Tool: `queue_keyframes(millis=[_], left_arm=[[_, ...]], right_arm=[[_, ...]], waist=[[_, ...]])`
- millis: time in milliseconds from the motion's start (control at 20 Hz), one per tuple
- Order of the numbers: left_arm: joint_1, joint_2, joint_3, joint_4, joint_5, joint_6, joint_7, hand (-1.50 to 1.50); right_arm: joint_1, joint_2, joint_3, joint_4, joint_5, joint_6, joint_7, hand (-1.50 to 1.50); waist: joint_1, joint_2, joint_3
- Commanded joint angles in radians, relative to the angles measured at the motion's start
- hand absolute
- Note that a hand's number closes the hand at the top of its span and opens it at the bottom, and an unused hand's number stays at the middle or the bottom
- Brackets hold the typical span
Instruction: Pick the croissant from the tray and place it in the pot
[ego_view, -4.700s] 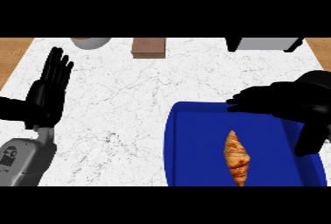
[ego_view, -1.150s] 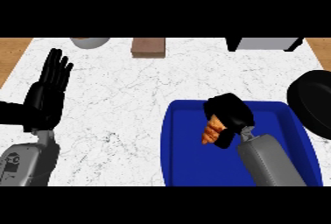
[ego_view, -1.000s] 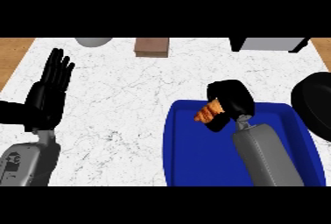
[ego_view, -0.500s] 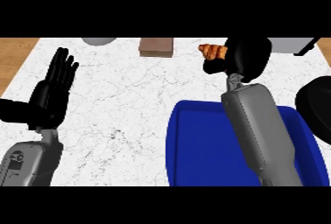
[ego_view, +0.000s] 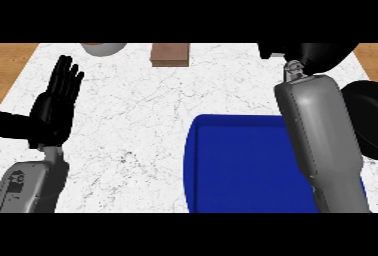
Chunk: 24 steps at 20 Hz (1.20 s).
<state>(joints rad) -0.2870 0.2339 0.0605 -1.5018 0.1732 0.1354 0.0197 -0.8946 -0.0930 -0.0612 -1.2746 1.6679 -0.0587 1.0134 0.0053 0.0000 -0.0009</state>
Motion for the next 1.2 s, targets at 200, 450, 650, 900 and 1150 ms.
queue_keyframes(millis=[200,450,650,900,1150], left_arm=[[-0.004,-0.002,0.007,-0.017,-0.018,0.021,0.043,0.00],[0.012,0.003,0.027,-0.022,-0.003,-0.005,0.016,0.00],[0.045,-0.016,0.006,-0.045,-0.028,-0.002,0.003,0.00],[-0.017,-0.007,0.035,0.024,-0.018,-0.029,-0.002,0.00],[0.018,-0.054,-0.008,-0.100,-0.050,0.026,0.069,0.00]], right_arm=[[0.147,-0.139,-0.118,-0.231,-0.111,0.159,-0.063,1.50],[0.283,-0.257,-0.247,-0.254,-0.223,0.080,-0.175,1.50],[0.409,-0.302,-0.310,-0.330,-0.299,0.074,-0.241,1.50],[0.483,-0.338,-0.377,-0.234,-0.395,-0.044,-0.355,1.50],[0.465,-0.389,-0.411,-0.077,-0.445,-0.133,-0.435,1.50]], waist=[[-0.020,-0.005,0.001],[-0.017,-0.001,0.001],[-0.013,-0.002,0.001],[-0.009,0.001,0.001],[-0.002,0.000,0.001]])
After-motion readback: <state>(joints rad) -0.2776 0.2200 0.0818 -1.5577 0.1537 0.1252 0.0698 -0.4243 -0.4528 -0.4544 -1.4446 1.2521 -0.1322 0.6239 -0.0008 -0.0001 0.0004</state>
